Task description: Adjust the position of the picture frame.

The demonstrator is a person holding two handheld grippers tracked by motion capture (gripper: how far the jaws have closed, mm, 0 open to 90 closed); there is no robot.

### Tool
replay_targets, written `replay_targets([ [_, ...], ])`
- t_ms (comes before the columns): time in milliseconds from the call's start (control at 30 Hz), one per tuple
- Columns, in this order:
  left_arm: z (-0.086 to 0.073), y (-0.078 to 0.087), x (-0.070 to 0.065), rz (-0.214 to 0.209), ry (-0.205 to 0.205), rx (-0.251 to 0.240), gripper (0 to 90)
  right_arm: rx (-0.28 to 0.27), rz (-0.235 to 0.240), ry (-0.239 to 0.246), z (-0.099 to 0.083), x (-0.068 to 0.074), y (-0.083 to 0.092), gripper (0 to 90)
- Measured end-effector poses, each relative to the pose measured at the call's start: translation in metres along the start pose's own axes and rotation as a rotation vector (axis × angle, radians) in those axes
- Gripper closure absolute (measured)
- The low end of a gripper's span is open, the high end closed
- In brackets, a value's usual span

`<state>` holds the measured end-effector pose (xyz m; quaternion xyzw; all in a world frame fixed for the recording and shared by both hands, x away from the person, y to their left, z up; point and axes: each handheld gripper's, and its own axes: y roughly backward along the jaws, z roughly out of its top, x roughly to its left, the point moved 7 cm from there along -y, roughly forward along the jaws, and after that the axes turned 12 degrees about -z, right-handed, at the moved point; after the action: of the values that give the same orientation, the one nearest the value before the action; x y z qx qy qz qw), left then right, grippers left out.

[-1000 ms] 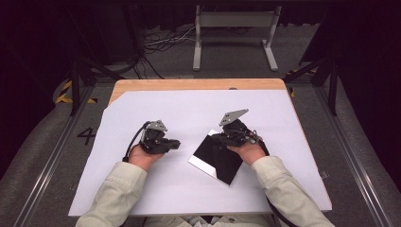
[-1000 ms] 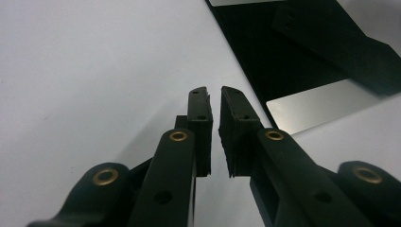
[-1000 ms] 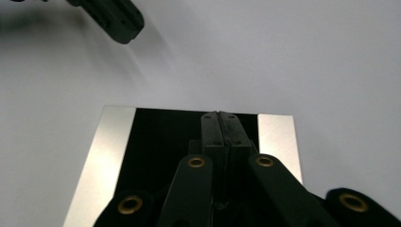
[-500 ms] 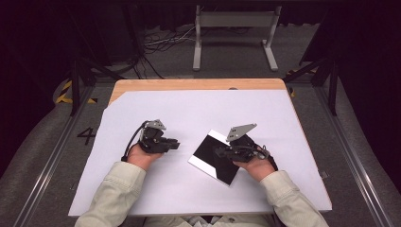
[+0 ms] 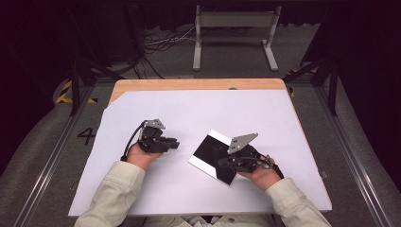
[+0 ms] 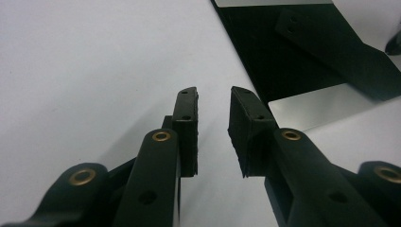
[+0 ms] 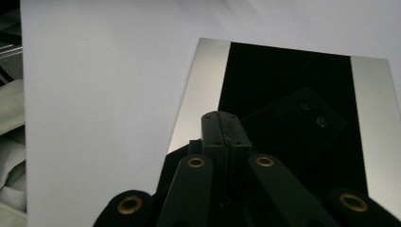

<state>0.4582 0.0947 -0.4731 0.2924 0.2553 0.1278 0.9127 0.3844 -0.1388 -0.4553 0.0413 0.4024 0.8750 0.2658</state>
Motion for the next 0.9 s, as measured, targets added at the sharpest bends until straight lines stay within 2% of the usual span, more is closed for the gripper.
replay_targets([
  [133, 0.0, -0.001, -0.001, -0.003, 0.002, 0.001, 72.8, 0.01, 0.015, 0.031, -0.003, 0.01, 0.001, 90.0],
  [500, 0.001, -0.001, -0.001, -0.005, 0.003, 0.002, 72.7, 0.055, 0.083, 0.069, -0.013, 0.031, 0.004, 90.0],
  [900, 0.002, -0.002, -0.002, -0.015, 0.003, 0.006, 72.5, 0.127, 0.104, 0.075, -0.027, 0.039, 0.002, 90.0],
])
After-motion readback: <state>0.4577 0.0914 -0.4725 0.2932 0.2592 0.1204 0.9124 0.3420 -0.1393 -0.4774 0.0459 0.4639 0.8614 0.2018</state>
